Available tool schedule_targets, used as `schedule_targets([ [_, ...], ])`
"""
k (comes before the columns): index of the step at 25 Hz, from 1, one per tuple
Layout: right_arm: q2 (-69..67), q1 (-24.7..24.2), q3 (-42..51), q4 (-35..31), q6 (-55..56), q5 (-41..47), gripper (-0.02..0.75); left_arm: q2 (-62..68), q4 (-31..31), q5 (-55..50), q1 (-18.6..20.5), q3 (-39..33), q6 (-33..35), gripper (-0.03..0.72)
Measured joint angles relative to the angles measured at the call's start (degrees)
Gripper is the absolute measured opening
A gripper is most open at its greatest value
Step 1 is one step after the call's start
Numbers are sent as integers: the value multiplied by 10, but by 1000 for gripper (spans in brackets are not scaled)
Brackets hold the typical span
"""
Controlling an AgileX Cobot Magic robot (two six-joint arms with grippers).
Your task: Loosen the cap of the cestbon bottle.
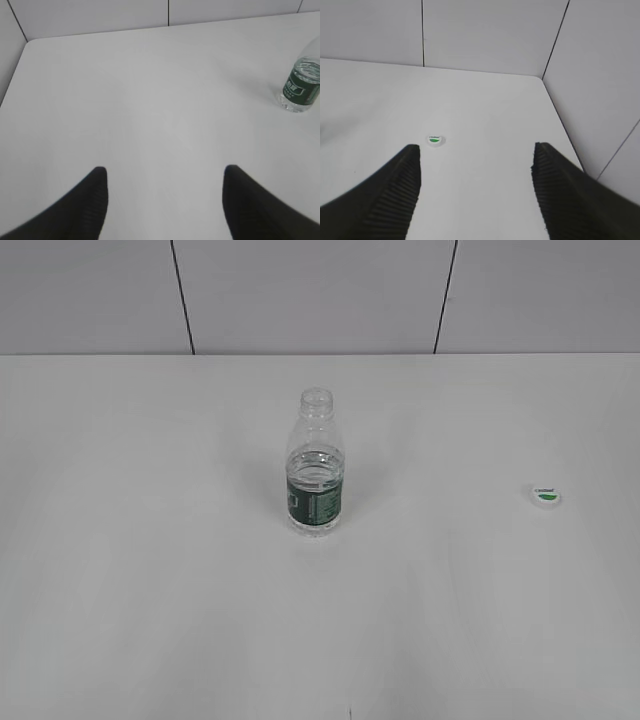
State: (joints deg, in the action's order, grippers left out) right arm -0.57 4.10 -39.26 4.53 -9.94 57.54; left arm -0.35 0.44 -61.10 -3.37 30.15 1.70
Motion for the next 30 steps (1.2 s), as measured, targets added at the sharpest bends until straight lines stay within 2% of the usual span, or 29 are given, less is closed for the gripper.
schedule_targets([
  [13, 10, 0, 94, -16, 7, 42, 530, 0, 0, 0, 0, 0, 0, 437],
  [30, 10, 0, 97, -16, 11, 45, 530, 0, 0, 0, 0, 0, 0, 428],
])
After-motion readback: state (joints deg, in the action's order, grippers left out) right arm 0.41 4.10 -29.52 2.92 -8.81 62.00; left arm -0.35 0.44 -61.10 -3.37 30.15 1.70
